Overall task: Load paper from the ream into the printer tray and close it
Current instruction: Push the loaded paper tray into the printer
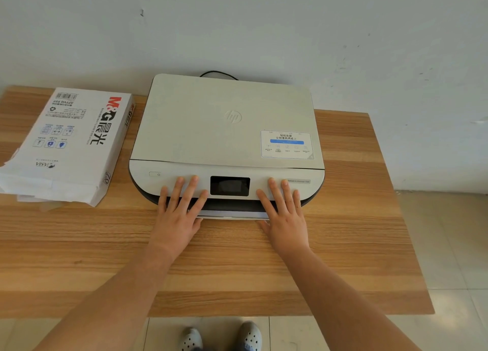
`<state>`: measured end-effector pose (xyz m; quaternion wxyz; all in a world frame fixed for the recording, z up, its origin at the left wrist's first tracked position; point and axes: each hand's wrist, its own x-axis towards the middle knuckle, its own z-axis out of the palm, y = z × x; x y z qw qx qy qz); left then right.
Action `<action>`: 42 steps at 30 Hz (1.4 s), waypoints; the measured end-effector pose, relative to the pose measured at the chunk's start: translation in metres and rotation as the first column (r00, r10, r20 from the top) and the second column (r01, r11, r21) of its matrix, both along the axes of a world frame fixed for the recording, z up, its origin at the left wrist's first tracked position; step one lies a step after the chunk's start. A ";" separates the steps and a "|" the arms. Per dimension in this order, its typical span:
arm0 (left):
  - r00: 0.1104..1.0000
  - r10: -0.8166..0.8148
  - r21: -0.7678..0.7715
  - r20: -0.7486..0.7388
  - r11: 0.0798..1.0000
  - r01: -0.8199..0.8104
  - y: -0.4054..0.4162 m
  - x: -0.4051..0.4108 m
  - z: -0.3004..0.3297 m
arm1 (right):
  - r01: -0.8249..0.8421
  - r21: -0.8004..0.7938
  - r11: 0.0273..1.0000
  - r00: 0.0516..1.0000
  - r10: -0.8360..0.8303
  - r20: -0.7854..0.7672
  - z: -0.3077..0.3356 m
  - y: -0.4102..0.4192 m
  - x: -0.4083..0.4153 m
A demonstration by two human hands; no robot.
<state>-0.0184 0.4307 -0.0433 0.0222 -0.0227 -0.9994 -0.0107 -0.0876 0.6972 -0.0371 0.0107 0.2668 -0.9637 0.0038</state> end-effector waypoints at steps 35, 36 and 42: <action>0.990 0.003 -0.075 -0.144 0.997 -0.014 -0.001 -0.004 -0.023 | -0.047 -0.107 0.993 0.954 0.013 -0.298 -0.036 -0.001 -0.011; 0.989 0.003 -0.077 -0.149 0.997 -0.014 0.000 -0.005 -0.023 | -0.046 -0.106 0.993 0.954 0.013 -0.299 -0.037 -0.002 -0.011; 0.992 0.007 -0.091 -0.128 0.996 -0.018 0.001 -0.005 -0.024 | -0.061 -0.089 0.994 0.957 0.033 -0.289 -0.041 -0.001 -0.012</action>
